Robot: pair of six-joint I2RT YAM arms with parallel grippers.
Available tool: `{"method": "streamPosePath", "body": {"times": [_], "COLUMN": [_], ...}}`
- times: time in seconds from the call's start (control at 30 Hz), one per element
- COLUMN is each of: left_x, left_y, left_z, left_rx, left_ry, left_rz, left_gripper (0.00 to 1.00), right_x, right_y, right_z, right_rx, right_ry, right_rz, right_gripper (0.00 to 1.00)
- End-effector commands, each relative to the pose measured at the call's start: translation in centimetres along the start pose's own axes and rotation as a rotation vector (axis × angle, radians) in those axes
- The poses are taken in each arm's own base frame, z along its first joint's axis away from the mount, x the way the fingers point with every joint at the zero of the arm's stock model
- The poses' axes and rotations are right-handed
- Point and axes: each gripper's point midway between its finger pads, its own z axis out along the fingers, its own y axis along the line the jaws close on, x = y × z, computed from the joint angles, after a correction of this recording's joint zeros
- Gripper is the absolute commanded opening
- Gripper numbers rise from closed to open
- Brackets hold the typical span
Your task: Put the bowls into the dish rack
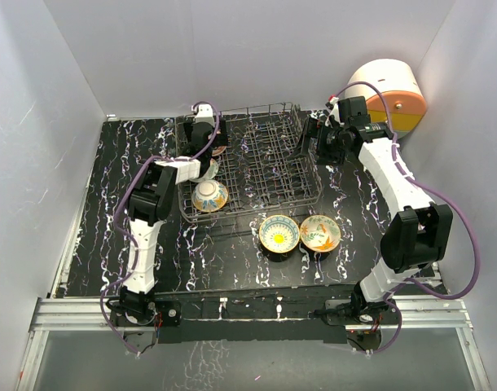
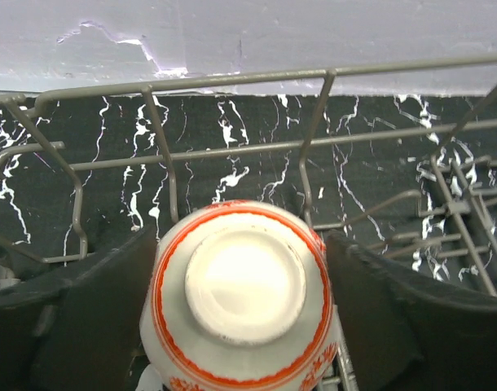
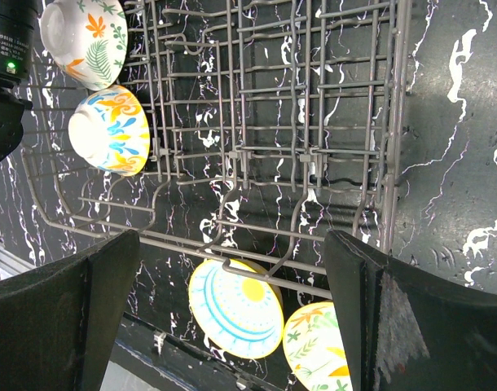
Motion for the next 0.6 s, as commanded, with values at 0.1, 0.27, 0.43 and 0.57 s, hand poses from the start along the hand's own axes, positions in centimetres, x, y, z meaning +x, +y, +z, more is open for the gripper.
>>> {"method": "streamPosePath", "body": {"times": [0.1, 0.27, 0.43, 0.57], "left_x": [-9.4, -15.5, -20.5, -20.8], "left_y": [-0.7, -2.1, -4.4, -4.0], "left_z": [-3.3, -5.5, -8.5, -12.7], "left_rx": [0.071, 0.158, 0.286, 0.308], "left_ry": [-0.117, -0.156, -0.116, -0.073], "left_rz": [-0.070, -0.077, -0.122, -0.177], "left_gripper": [0.97, 0.97, 0.97, 0.97], "right_x": [-2.1, -2.5, -1.3, 0.1], "right_y": [0.8, 1.3, 1.4, 1.2], "right_z": [-1.5, -2.5, -3.0, -3.5], "right_rx": [-0.022, -0.023, -0.038, -0.035], "right_ry": [-0.102, -0.127, -0.113, -0.101], "right_rz": [-0.046, -0.065, -0.073, -0.060], "right_gripper": [0.99, 0.99, 0.99, 0.99]}}
